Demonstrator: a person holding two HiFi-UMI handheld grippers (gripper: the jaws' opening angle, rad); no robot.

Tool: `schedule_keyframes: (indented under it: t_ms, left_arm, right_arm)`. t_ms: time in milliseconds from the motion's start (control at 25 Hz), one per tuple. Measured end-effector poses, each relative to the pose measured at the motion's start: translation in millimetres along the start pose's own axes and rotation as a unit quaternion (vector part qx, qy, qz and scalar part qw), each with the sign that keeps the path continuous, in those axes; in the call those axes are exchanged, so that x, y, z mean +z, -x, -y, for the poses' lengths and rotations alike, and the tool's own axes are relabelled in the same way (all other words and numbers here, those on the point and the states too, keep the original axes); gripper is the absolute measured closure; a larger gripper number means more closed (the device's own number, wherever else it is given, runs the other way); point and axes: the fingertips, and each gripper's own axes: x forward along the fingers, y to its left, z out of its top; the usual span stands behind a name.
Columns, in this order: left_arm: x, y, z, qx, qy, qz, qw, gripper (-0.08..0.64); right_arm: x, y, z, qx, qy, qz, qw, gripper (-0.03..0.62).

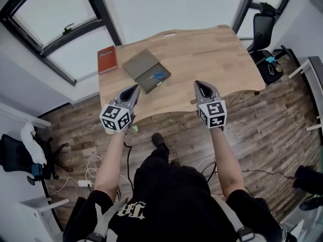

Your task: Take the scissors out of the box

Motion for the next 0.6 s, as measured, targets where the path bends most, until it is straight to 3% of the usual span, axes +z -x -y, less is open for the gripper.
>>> schedule_keyframes:
  t_ms: [600]
  left_arm:
    - [13.0, -72.8, -80.4, -0.016, 0.010, -0.001, 0.9998, 0.560]
  right_arm:
    - [11.5, -94.3, 32.2, -0.009, -0.002, -0.019, 1.000, 0.588]
